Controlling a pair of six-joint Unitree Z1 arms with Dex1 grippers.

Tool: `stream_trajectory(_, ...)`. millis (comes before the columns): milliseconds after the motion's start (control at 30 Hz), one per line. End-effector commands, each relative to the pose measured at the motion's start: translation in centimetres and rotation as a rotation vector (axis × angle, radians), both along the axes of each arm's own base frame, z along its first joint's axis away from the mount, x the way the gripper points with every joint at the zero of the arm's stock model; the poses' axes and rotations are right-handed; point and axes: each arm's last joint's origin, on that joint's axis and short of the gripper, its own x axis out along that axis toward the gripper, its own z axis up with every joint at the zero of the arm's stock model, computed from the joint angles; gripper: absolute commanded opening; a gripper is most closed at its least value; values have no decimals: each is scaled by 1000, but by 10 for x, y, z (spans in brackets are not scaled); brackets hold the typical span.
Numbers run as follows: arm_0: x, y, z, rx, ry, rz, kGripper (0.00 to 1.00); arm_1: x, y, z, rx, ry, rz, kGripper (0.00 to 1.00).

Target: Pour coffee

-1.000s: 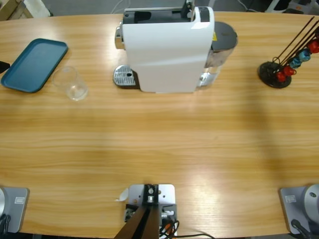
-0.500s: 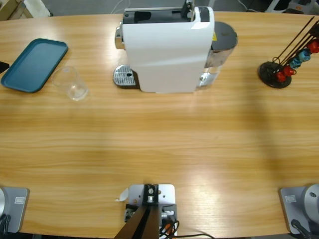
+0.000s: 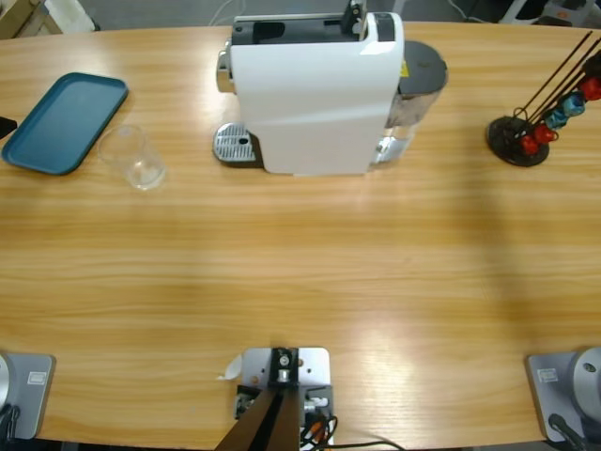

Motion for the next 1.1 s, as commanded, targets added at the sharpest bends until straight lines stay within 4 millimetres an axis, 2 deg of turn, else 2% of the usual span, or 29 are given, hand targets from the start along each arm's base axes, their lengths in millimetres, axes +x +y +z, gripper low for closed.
stream_trajectory(33, -9, 4, -8, 28, 7, -10, 830, -3, -5, -8, -20, 20, -45, 84)
stream_trajectory(133, -10, 5, -8, 25, 3, -10, 830, -4, -5, -9, -21, 22, -45, 0)
stream_trajectory(367, -11, 5, -8, 23, -1, -10, 830, -7, -6, -7, -21, 16, -42, 0)
stream_trajectory(467, -11, 5, -8, 22, -1, -11, 830, -10, -6, 1, -24, 3, -36, 0)
stream_trajectory(967, -13, 5, -7, 16, -8, -18, 830, -23, -8, 69, -19, -86, -29, 0)
stream_trajectory(1100, -13, 4, -7, 16, -6, -24, 830, -32, 3, 88, -28, -68, 56, 0)
